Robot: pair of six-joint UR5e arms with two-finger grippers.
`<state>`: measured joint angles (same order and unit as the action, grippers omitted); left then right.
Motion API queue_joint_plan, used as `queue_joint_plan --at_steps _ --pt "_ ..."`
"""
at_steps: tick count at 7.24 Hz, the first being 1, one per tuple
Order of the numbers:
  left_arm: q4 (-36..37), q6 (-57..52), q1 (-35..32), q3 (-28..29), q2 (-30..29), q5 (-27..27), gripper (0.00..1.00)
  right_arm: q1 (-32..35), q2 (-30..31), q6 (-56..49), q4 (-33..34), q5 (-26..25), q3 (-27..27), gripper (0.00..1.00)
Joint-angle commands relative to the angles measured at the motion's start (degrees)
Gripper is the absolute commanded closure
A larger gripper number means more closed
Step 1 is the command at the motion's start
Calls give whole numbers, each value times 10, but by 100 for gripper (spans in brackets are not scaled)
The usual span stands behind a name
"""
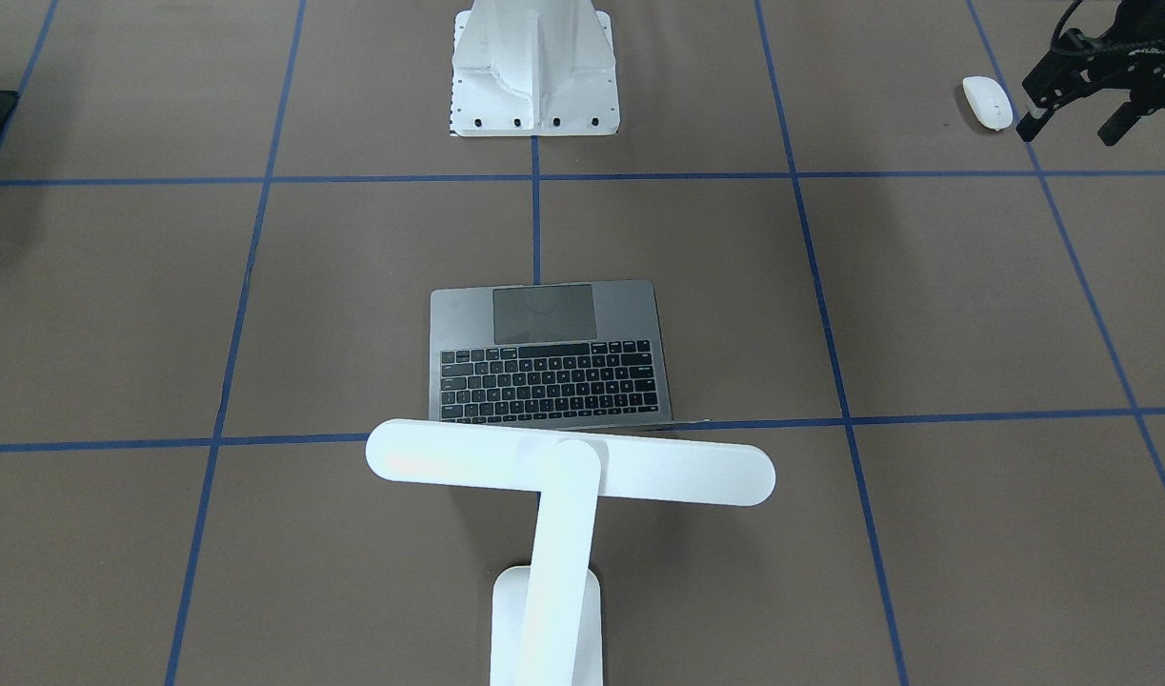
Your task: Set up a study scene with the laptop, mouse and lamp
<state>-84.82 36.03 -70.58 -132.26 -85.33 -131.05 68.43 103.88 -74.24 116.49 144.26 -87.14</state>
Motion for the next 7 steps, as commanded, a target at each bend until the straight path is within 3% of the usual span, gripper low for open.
queue_joint_plan --at_steps 1,5,7 --pt "1 0 0 2 1 -1 0 11 -25 -9 37 -7 -1 12" --pt "-3 50 4 0 -1 2 0 35 -65 -13 46 -22 85 12" --pt "-4 61 5 -5 -2 3 0 36 -59 -19 78 -21 83 11"
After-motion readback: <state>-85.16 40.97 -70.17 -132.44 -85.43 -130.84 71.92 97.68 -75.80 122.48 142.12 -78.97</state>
